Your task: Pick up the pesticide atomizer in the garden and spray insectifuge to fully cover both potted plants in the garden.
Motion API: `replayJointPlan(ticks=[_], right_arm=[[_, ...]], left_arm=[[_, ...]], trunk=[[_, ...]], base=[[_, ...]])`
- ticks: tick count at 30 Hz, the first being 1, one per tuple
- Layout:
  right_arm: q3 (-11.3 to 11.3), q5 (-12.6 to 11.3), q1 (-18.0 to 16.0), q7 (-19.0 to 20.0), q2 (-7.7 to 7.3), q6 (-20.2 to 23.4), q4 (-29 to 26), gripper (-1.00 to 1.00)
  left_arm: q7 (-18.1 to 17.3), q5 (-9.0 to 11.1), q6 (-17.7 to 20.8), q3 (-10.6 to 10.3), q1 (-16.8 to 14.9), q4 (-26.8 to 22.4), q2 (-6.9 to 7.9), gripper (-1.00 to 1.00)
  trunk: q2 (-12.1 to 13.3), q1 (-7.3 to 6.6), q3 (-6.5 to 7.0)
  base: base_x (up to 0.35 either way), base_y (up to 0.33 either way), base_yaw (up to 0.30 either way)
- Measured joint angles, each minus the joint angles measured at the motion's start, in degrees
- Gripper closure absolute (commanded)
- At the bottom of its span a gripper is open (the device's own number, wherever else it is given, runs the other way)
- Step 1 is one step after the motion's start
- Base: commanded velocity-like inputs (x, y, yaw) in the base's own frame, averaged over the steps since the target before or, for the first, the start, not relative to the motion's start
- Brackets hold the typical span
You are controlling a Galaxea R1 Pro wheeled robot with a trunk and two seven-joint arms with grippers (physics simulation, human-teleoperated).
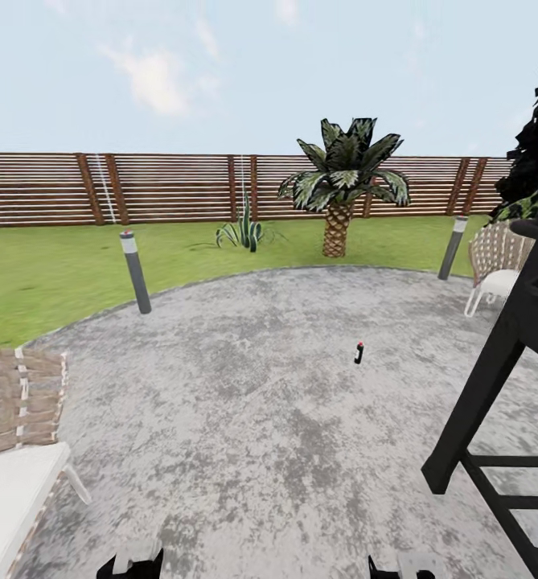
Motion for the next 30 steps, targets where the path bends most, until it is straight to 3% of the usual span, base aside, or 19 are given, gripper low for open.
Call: replayJointPlan(ticks=[30], right_arm=[[0.0, -0.1, 0.0, -0.1, 0.23, 0.0, 0.0, -1.0]], left_arm=[[0.0, 0.0, -0.1, 0.1, 0.0, 0.0, 0.08, -1.0]], trunk=[[0.0, 0.0, 0.15]], base=[[0.337, 0.0, 0.0]])
